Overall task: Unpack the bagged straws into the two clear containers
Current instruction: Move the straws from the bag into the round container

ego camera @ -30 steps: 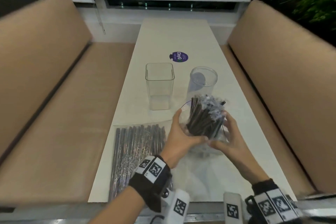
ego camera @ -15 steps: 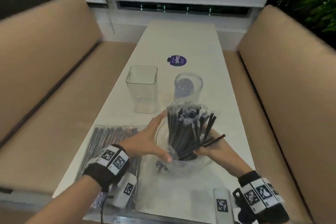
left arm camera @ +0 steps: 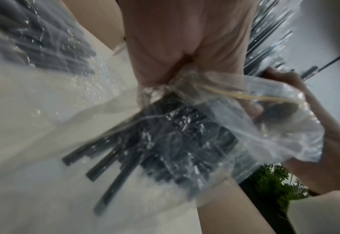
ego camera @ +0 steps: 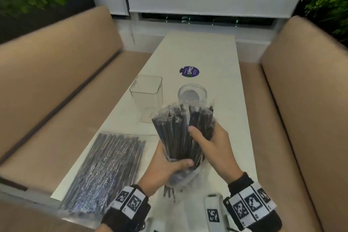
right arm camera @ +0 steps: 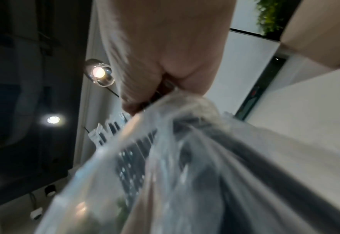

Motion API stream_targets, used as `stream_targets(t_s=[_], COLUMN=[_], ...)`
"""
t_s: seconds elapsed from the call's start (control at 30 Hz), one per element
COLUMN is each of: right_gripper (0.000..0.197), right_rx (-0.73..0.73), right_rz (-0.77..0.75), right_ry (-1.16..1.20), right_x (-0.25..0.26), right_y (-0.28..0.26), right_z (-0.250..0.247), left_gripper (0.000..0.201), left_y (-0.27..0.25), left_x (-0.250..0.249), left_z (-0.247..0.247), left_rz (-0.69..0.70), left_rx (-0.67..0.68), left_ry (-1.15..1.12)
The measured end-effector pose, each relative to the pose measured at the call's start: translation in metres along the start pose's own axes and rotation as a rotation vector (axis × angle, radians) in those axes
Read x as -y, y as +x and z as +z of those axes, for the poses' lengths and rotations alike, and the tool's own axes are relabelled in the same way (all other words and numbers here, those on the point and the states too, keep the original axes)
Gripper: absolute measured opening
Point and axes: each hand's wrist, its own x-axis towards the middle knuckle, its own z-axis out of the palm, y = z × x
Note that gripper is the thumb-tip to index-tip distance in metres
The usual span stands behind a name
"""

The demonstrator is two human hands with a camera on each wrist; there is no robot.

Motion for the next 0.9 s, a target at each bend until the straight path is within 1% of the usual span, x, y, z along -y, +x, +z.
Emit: stream_targets(t_s=[0.07, 0.13, 0.17, 0.23, 0.37, 0.43, 0.47, 0.5, 0.57, 0.6, 0.63, 0.7, 0.77, 0.83, 0.9], right_gripper=[0.015, 0.019, 0.02, 0.018, 0.003, 0.011, 0.014, 0.015, 0.015, 0.015, 0.015, 0.012, 0.004, 0.006, 0.008], right_rx=[-0.062, -0.139, -0.181, -0.244, -0.297, -0.338, -0.35, -0.354, -0.336, -0.322, -0.306, -0.281, -0.27, -0.295, -0.346], right_rz=[-0.044, -0.089, -0.112, -0.15, -0.196, -0.208, -0.215, -0.223, -0.22, -0.215, -0.211, -0.213, -0.232, -0.264, -0.325], right_ry=[0.017, 0.05, 0.066, 0.103, 0.187, 0.238, 0.272, 0.298, 0.324, 0.327, 0.323, 0.288, 0.256, 0.283, 0.312], right_x=[0.014, 0.03, 0.037, 0.053, 0.073, 0.085, 0.092, 0.098, 0.109, 0.113, 0.117, 0.123, 0.13, 0.139, 0.15], right_y=[0.015, 0.032, 0.042, 0.057, 0.071, 0.078, 0.083, 0.087, 0.095, 0.098, 0.1, 0.104, 0.111, 0.118, 0.127], right_z=[-0.003, -0.008, -0.009, -0.011, -0.011, -0.014, -0.016, -0.019, -0.022, -0.023, -0.025, -0.029, -0.035, -0.043, -0.05], left_gripper=[0.064, 0.049, 0.045, 0.047, 0.051, 0.054, 0.056, 0.064, 0.096, 0.104, 0.105, 0.103, 0.099, 0.079, 0.063], left_y=[0.004, 0.011, 0.015, 0.023, 0.039, 0.045, 0.048, 0.05, 0.055, 0.058, 0.059, 0.061, 0.065, 0.068, 0.07], left_x=[-0.009, -0.019, -0.023, -0.029, -0.032, -0.031, -0.029, -0.027, -0.022, -0.02, -0.021, -0.024, -0.022, -0.019, -0.016], left_z=[-0.01, -0.019, -0.023, -0.031, -0.046, -0.055, -0.06, -0.065, -0.072, -0.075, -0.077, -0.08, -0.082, -0.084, -0.084], left_rz=[-0.014, -0.005, -0.003, -0.005, 0.015, -0.009, -0.017, -0.019, -0.028, -0.029, -0.023, -0.03, -0.051, -0.046, -0.057], left_rx=[0.011, 0.025, 0.036, 0.056, 0.041, 0.048, 0.055, 0.046, 0.045, 0.041, 0.026, 0.008, 0.006, 0.022, 0.017], left_ry=[0.002, -0.008, -0.013, 0.001, 0.041, 0.041, 0.047, 0.065, 0.098, 0.114, 0.119, 0.111, 0.11, 0.105, 0.099])
